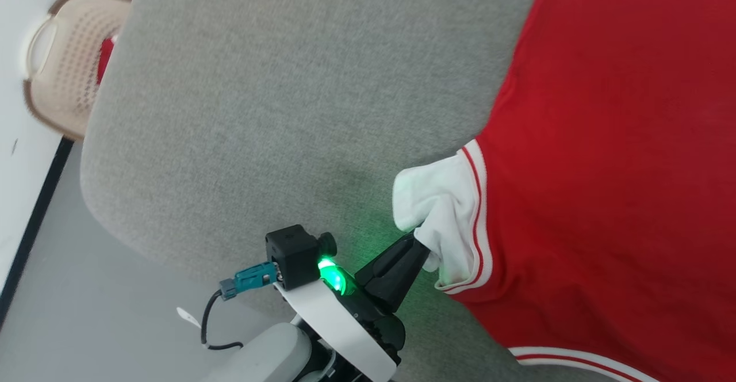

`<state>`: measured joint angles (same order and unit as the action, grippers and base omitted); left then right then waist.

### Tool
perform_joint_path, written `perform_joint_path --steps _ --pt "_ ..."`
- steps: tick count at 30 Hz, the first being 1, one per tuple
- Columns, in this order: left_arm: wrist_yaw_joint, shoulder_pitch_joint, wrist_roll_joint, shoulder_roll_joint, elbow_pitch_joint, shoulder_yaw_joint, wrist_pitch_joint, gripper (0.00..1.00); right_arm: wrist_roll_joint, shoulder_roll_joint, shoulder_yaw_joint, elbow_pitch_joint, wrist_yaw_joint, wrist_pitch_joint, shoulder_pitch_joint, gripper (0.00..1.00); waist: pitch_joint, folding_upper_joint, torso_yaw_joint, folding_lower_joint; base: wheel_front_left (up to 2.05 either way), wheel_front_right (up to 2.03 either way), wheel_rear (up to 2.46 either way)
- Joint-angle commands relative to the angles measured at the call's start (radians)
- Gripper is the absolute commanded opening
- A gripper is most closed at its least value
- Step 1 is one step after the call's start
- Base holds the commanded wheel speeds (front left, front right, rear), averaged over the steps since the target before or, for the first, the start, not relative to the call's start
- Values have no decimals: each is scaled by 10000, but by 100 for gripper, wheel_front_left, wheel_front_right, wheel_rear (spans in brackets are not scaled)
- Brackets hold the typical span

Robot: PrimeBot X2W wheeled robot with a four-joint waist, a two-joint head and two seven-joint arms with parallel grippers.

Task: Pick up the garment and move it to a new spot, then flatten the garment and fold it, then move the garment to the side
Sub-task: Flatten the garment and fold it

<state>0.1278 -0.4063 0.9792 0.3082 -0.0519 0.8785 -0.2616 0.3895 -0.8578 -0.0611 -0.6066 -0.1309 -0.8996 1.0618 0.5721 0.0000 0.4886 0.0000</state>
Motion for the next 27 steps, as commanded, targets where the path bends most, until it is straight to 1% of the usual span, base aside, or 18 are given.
perform_joint_path --steps 1,3,6,7,8,9,11,14,18,19,20,23,27 --pt "43 -182 -86 -71 70 39 -46 0 -346 66 -40 -320 5 -228 278 100 532 0 390 0 0 0 0" --pt "43 -280 -126 -68 61 75 -46 0 -596 142 -127 -697 3 -433 346 100 622 0 392 0 0 0 0" --pt "44 -346 -172 -50 1 48 -47 0 -512 456 -241 -1150 2 -860 328 100 708 0 306 0 0 0 0" --pt "44 -369 -184 -34 -23 -9 -47 0 -389 598 -343 -1264 2 -1140 277 43 726 0 237 0 0 0 0" --pt "44 -404 -198 -43 -29 -48 -45 0 -237 696 -435 -1275 -12 -1342 245 18 739 0 176 0 0 0 0" --pt "44 -432 -215 -53 -30 -92 -44 0 -46 792 -433 -1285 -31 -1487 277 0 733 0 104 0 0 0 0" --pt "44 -462 -252 -42 -60 -178 -36 0 114 774 -443 -1165 -23 -1351 372 0 692 0 -32 0 0 0 0" --pt "44 -494 -254 -7 -197 -297 -36 0 284 716 -475 -1048 2 -822 423 0 453 0 -285 0 0 0 0" --pt "44 -316 -149 158 -408 -665 -36 0 754 809 -937 -687 2 -133 109 0 -137 0 -746 0 0 0 0" --pt "44 -233 -143 221 -460 -756 -36 0 997 791 -1098 -502 2 -49 -71 0 -278 0 -881 0 0 0 0" --pt "44 -233 -143 221 -460 -756 -36 0 997 791 -1098 -502 2 -49 -71 0 -278 0 -881 0 0 0 0" --pt "45 32 -140 400 -586 -1185 -36 0 1900 602 -1664 273 2 226 -915 0 -764 0 -1357 0 0 0 0" --pt "45 486 -212 669 -676 -1732 -36 0 3273 17 -2150 1708 5 518 -2427 0 -1284 0 -2066 0 0 0 0"
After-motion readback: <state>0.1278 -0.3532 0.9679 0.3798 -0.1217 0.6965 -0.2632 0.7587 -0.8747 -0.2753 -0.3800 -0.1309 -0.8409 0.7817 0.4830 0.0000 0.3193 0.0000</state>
